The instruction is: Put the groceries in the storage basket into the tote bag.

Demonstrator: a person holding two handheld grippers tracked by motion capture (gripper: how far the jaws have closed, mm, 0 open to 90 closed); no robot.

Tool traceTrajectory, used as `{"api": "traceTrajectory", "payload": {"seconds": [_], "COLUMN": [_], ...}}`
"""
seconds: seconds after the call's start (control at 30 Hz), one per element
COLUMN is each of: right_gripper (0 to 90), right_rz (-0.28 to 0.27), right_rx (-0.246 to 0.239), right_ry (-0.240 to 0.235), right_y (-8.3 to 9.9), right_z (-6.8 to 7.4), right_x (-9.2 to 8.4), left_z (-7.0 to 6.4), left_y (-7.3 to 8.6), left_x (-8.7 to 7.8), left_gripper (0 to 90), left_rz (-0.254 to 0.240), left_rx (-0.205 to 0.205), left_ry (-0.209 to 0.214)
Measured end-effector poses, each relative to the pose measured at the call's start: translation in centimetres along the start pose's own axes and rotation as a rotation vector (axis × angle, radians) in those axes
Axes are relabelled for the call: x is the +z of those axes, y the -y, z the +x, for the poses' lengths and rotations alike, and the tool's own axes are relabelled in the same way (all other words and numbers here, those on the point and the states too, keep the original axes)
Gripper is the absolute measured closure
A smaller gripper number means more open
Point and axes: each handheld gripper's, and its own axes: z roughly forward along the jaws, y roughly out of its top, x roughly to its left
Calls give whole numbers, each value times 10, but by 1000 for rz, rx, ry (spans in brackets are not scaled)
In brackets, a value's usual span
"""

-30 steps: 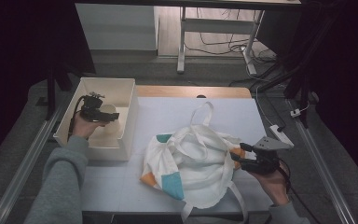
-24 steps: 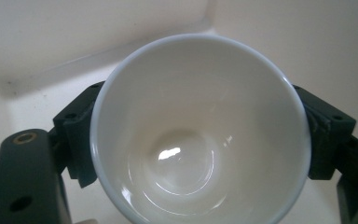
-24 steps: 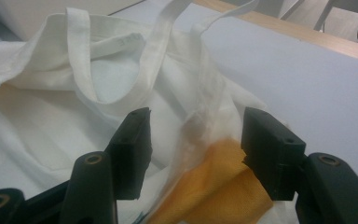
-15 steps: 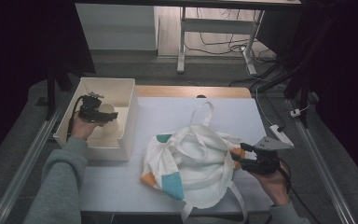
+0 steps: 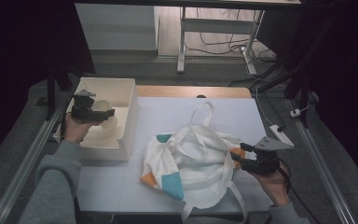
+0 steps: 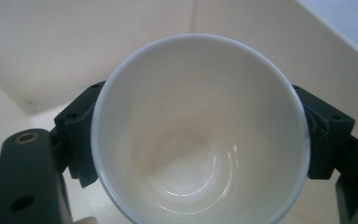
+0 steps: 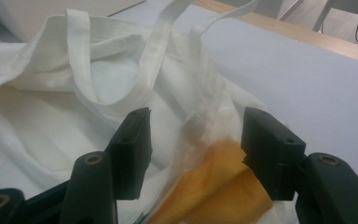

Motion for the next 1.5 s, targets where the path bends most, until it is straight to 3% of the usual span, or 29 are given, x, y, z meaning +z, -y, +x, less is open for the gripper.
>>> {"api": "traceTrajectory", "payload": {"seconds": [0.4,0.63,1.03,1.3,1.5], "right_gripper": [426,427,426,426,425], "right_rz": [6,6,4,4,3], "right_rx": [-1,-1,-2,0,-1], "right_ry": [5,5,6,5,6], "right_y": [0,0,0,0,0], "right_z": [0,1,0,0,0], "right_x": [1,1,0,0,0], "left_z": [-14,-30,-66,-88,-107], "left_y": [-9,-19,-36,-40,-41], "left_x": [-36,-56,-74,-78,-72], "left_gripper": [196,196,196,196,196], "left_rz": [-131,-199,-284,-313,-302], "left_rx": [-8,25,89,102,132], "left_ry": [21,58,130,232,289]}}
